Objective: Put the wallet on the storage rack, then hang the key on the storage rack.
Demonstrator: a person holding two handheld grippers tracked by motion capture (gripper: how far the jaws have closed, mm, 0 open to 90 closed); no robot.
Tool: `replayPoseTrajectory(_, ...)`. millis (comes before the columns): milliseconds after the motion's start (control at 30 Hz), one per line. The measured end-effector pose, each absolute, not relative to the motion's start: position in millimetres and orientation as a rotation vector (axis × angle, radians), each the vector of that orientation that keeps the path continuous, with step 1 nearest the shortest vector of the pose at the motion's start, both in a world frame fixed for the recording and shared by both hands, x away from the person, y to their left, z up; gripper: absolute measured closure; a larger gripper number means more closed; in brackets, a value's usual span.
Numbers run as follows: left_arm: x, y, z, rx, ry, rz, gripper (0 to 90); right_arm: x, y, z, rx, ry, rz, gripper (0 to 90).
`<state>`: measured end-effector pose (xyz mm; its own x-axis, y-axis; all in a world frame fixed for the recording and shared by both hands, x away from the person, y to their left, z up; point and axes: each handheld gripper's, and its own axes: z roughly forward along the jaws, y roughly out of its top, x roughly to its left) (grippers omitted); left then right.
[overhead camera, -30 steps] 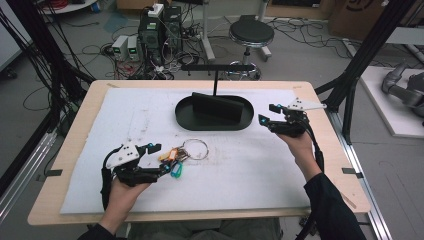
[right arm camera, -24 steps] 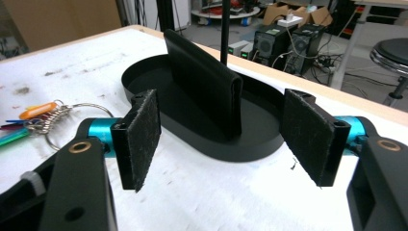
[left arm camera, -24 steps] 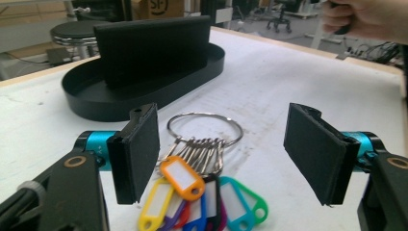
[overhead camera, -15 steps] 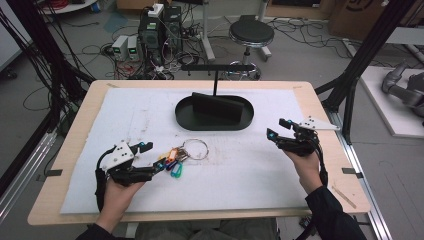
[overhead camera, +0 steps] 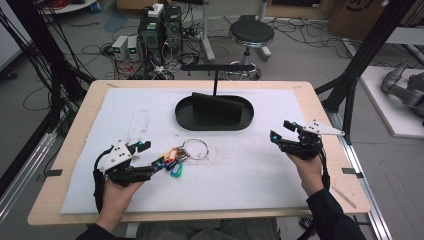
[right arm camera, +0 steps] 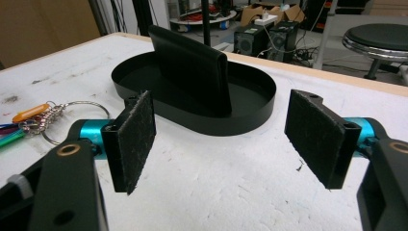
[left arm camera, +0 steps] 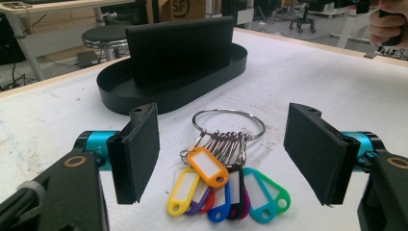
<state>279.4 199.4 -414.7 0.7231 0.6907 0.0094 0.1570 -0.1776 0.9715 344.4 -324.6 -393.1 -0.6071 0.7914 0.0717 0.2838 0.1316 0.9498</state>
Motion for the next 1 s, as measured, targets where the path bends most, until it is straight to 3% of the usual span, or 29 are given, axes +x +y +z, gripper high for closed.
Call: replayPoseTrajectory(1000,294.6,194.6,-398.3,1.702,0.714,0.474,31.1,340.0,-343.0,-399.4,1.045,1.928,1.444,26.7)
